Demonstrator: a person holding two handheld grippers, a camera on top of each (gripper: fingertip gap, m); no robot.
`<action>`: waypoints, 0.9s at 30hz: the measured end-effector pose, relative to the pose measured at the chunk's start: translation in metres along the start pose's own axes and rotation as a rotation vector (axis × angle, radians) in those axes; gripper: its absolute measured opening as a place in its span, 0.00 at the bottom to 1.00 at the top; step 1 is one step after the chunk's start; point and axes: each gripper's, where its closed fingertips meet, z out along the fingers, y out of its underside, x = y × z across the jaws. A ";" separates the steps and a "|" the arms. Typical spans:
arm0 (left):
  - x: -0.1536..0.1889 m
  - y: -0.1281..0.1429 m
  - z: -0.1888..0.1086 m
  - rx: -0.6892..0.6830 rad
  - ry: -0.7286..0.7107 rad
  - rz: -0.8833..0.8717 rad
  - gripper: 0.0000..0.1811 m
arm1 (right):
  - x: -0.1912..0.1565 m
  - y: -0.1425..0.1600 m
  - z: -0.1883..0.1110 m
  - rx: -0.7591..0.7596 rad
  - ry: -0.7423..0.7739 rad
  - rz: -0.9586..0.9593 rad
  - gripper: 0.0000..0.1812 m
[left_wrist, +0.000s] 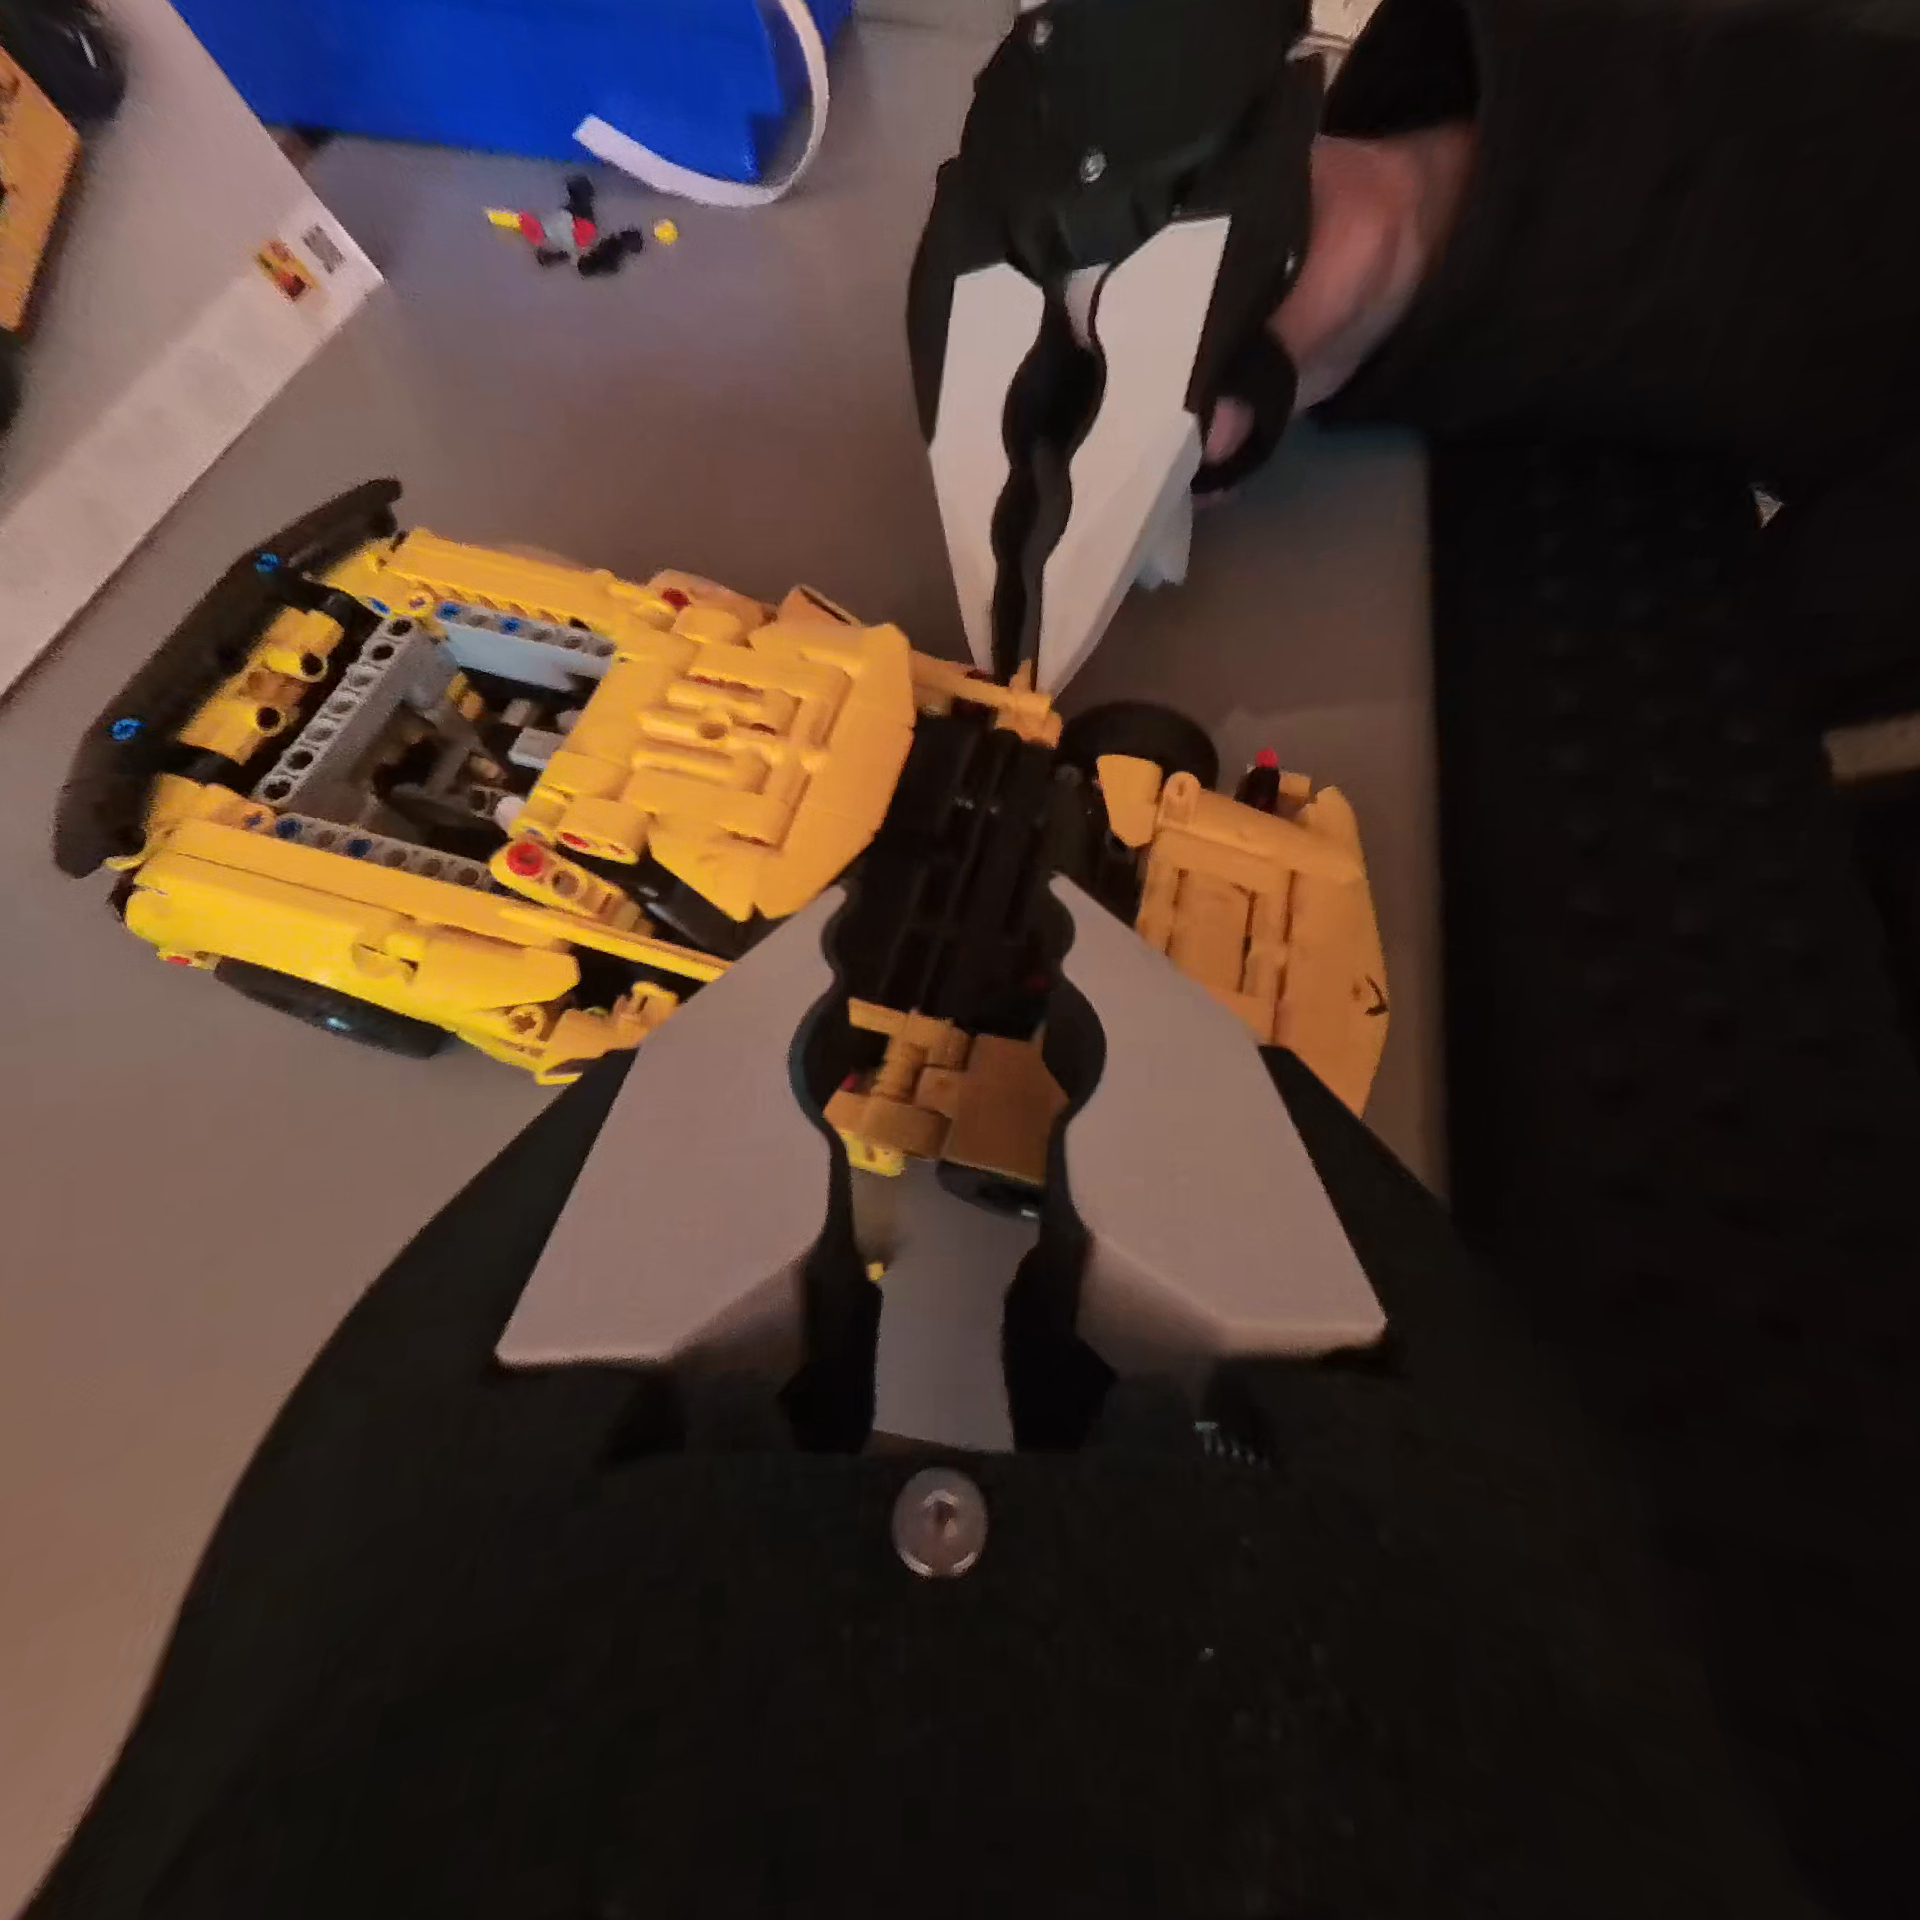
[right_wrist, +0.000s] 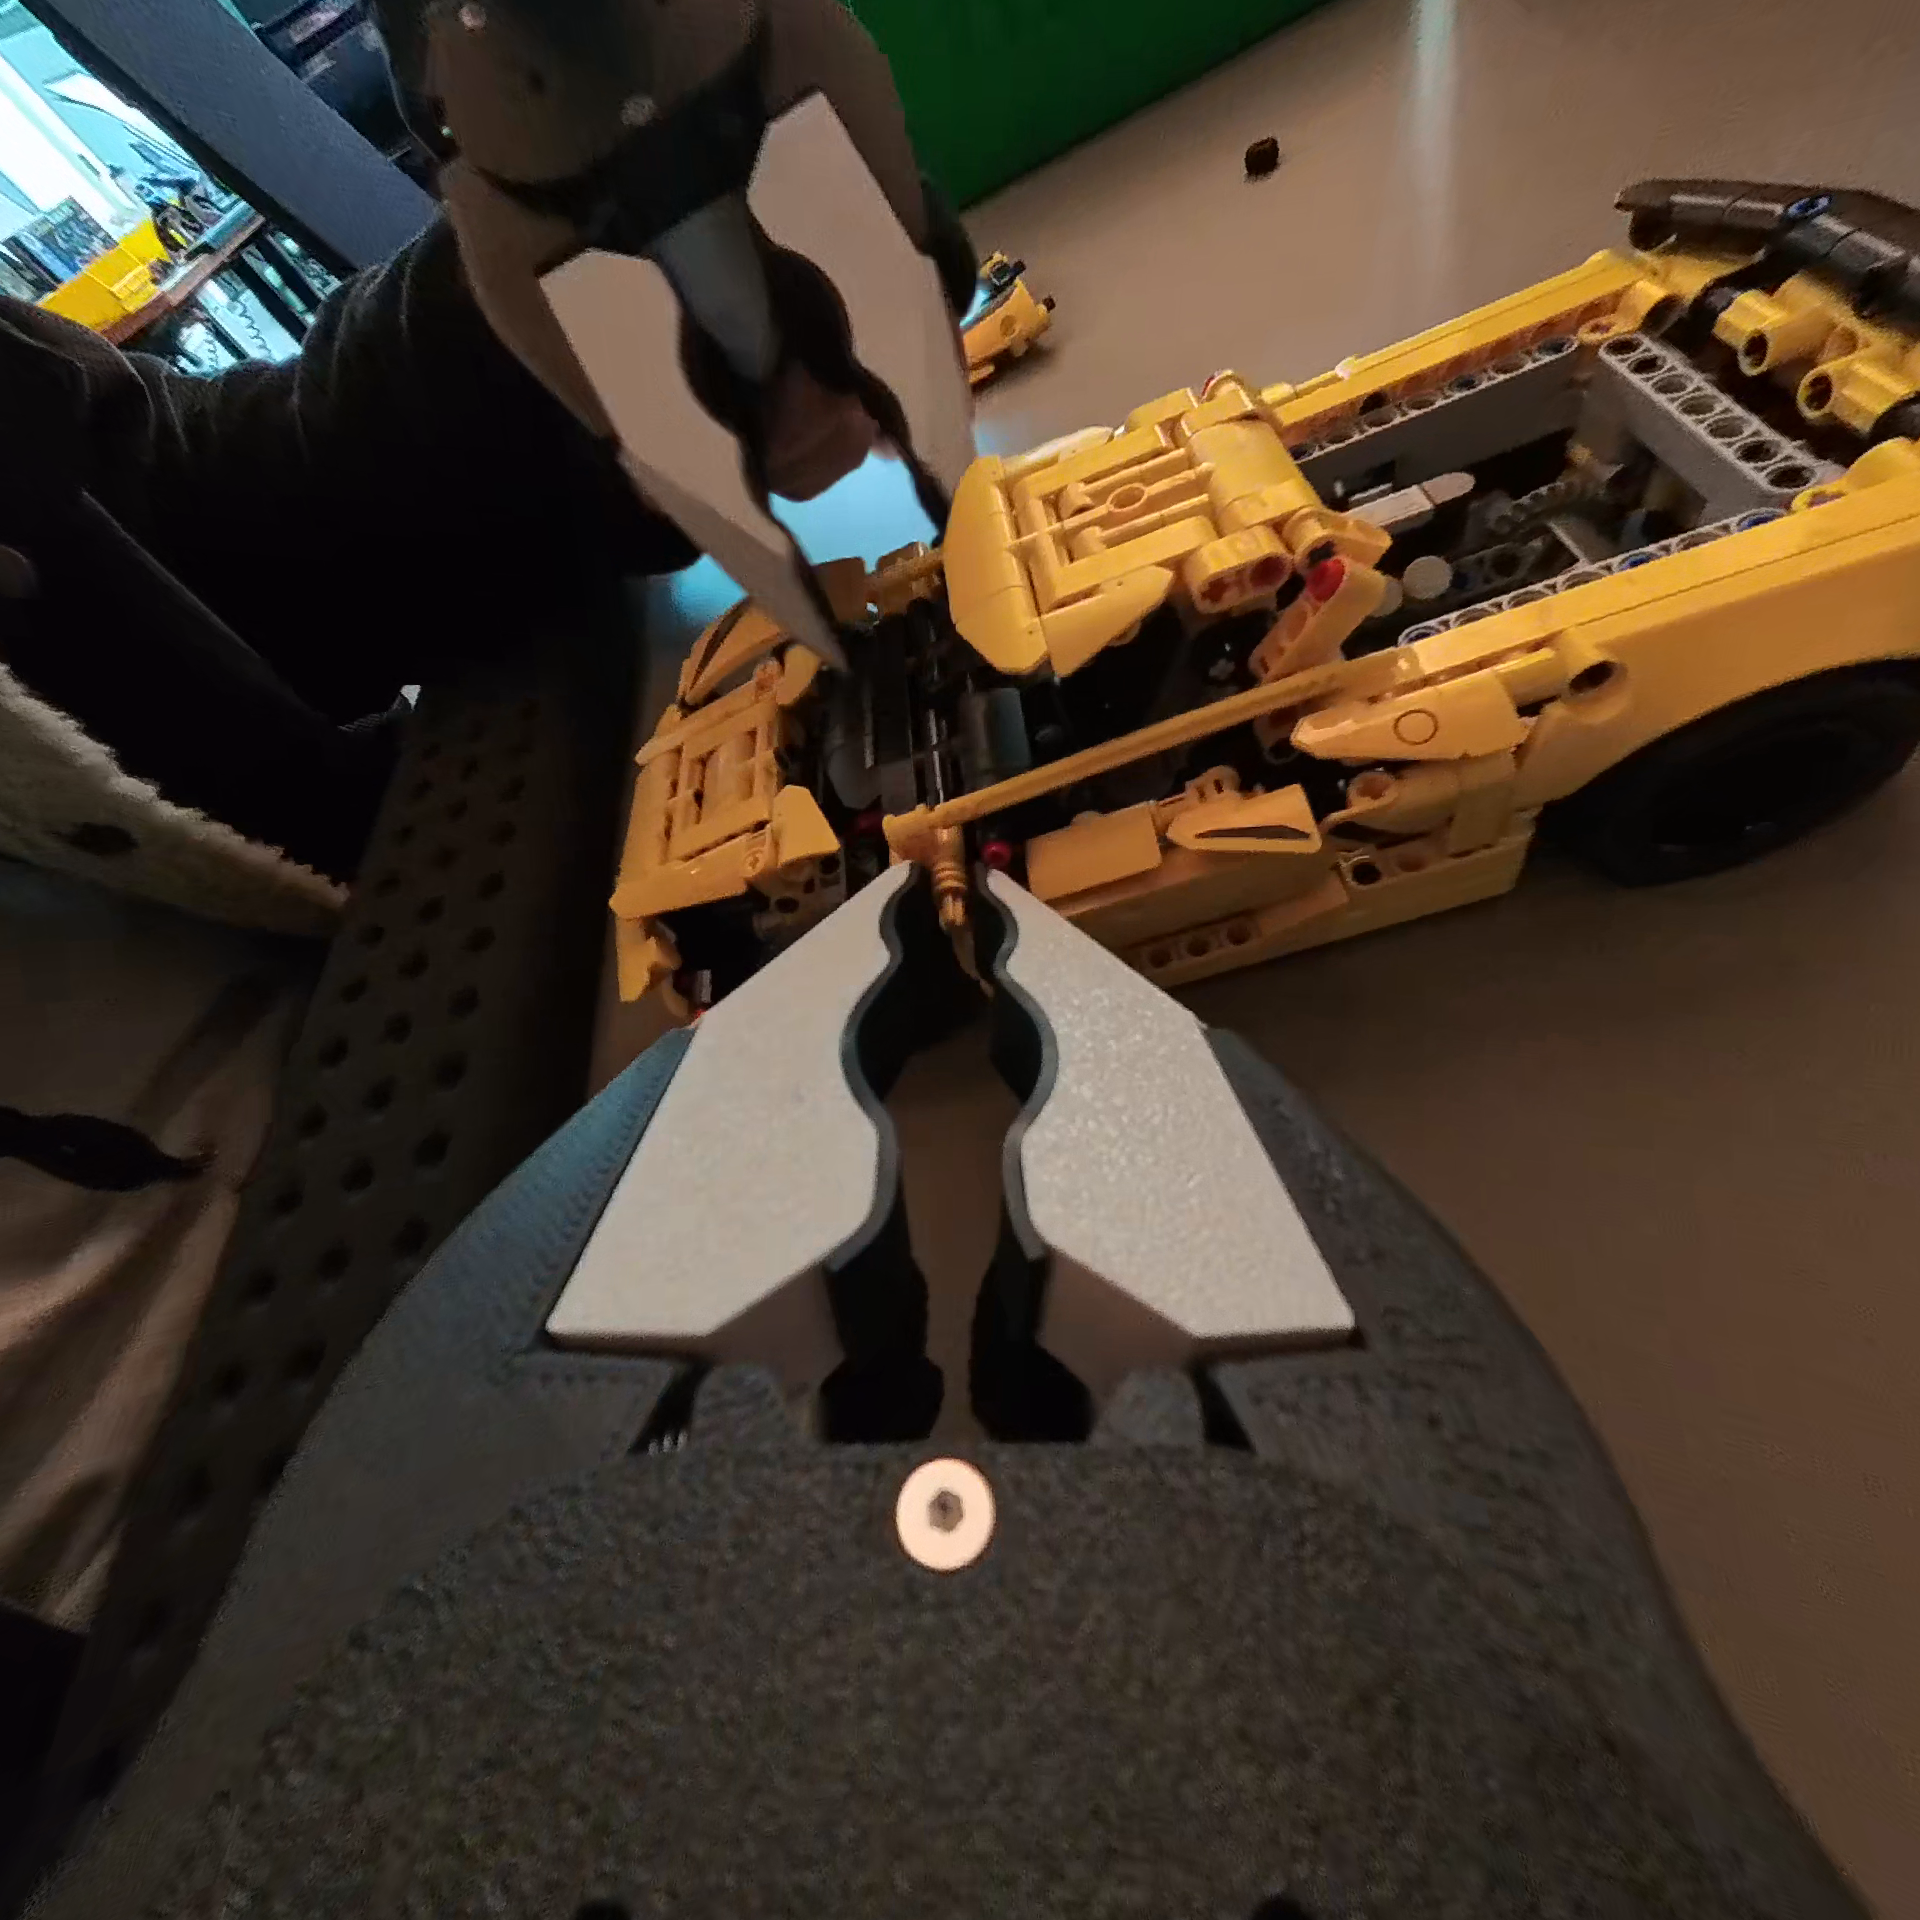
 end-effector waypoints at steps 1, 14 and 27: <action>-0.004 0.005 0.001 -0.008 -0.007 -0.006 0.15 | 0.000 0.001 -0.001 -0.007 0.000 -0.001 0.03; -0.005 0.011 -0.004 0.076 -0.020 0.007 0.04 | 0.020 0.014 -0.068 -0.018 0.143 0.040 0.03; -0.005 0.008 -0.002 0.117 -0.019 -0.002 0.03 | 0.098 0.099 -0.186 -0.499 0.720 0.094 0.06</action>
